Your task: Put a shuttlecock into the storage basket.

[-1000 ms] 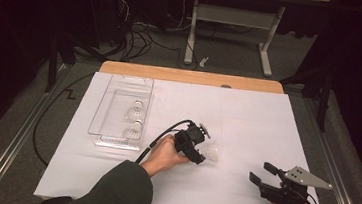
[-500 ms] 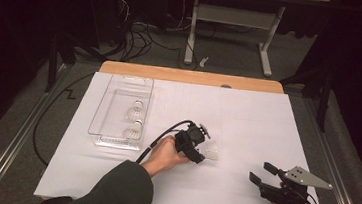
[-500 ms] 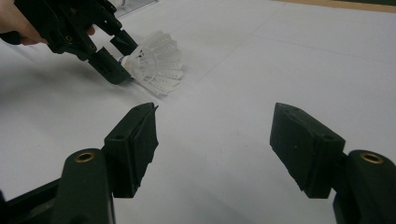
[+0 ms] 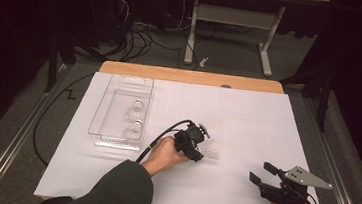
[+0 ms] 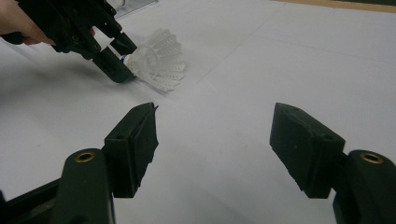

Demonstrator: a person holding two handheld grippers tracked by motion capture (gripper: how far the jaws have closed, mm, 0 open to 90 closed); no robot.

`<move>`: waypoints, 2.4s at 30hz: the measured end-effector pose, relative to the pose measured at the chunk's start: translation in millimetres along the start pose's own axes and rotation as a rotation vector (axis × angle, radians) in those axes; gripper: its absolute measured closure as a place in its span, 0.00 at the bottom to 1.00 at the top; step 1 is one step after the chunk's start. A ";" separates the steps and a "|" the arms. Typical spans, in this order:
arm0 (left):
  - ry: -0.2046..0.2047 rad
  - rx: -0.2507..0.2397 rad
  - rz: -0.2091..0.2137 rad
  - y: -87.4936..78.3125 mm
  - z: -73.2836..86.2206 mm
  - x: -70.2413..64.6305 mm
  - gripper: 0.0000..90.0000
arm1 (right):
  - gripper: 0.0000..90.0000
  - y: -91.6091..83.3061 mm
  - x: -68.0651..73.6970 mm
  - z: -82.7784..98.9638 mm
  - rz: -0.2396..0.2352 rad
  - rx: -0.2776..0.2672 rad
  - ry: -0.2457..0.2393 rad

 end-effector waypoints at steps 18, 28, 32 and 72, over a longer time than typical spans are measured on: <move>0.012 0.007 -0.036 -1.1 0.6 2.8 0.71 | 0.36 0.2 0.0 0.1 0.000 0.001 -0.001; 0.002 0.003 -0.026 -2.7 0.7 3.6 0.72 | 0.36 0.4 -0.2 0.1 0.002 0.002 0.003; -0.005 -0.006 -0.024 -5.9 0.4 4.1 0.72 | 0.36 0.4 -0.3 0.1 0.003 0.001 0.000; -0.038 -0.080 -0.004 -51.9 5.3 -7.9 0.72 | 0.36 0.0 0.3 -0.2 0.003 -0.001 -0.002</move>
Point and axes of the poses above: each handheld gripper's, and its own axes: y roughly forward along the jaws, z roughly out of its underside, x roughly to its left, the point moved 9 cm from there along y, roughly forward along the jaws, and after that the axes turned 13 degrees about z, right-handed, at the moved point
